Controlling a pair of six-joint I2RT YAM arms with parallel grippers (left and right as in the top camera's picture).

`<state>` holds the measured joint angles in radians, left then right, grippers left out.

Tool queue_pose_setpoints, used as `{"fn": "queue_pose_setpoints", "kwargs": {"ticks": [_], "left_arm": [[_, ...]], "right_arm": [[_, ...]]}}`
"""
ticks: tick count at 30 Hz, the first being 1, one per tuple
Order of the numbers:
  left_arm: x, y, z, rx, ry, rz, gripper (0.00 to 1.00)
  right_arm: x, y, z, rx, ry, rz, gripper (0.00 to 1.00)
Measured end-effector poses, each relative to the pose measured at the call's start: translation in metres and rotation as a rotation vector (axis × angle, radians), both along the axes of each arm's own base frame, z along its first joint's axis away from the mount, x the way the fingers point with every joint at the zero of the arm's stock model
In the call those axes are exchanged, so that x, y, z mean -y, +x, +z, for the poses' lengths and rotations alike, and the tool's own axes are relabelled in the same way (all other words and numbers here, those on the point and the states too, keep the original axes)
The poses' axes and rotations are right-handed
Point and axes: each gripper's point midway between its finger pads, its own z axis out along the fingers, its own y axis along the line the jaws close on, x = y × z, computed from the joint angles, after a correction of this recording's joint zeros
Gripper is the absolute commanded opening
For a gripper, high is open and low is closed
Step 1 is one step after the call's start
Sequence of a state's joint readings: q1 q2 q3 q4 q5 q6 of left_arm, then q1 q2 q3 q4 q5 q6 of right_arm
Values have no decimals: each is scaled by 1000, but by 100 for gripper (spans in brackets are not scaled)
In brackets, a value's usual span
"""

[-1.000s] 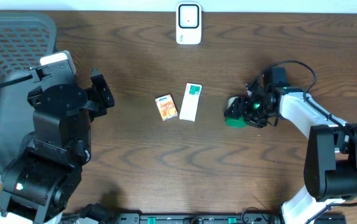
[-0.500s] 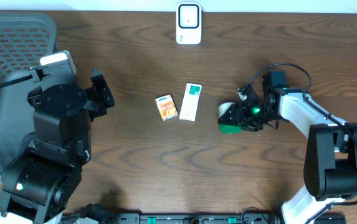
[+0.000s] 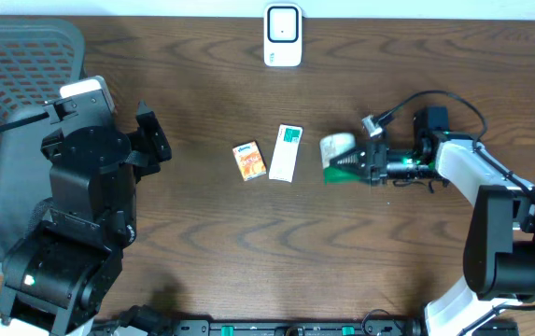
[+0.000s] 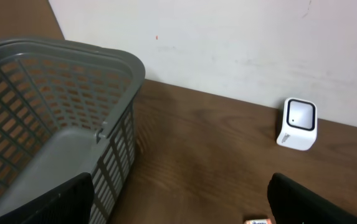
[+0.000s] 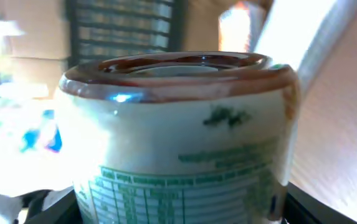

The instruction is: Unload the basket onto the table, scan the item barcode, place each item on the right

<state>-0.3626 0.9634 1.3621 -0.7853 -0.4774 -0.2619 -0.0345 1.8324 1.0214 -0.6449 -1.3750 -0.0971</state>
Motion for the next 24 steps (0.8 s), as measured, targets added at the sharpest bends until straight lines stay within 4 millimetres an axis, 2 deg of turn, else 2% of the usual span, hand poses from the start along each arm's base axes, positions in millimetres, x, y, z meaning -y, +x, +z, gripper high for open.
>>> {"fn": "queue_pose_setpoints", "kwargs": {"ticks": [5, 13, 24], "left_arm": [[0, 0, 0, 0, 0, 0, 89], [0, 0, 0, 0, 0, 0, 89], [0, 0, 0, 0, 0, 0, 89]], "right_arm": [[-1, 14, 17, 164, 76, 12, 64], [-9, 28, 31, 415, 102, 58, 62], [-41, 25, 44, 569, 136, 157, 59]]}}
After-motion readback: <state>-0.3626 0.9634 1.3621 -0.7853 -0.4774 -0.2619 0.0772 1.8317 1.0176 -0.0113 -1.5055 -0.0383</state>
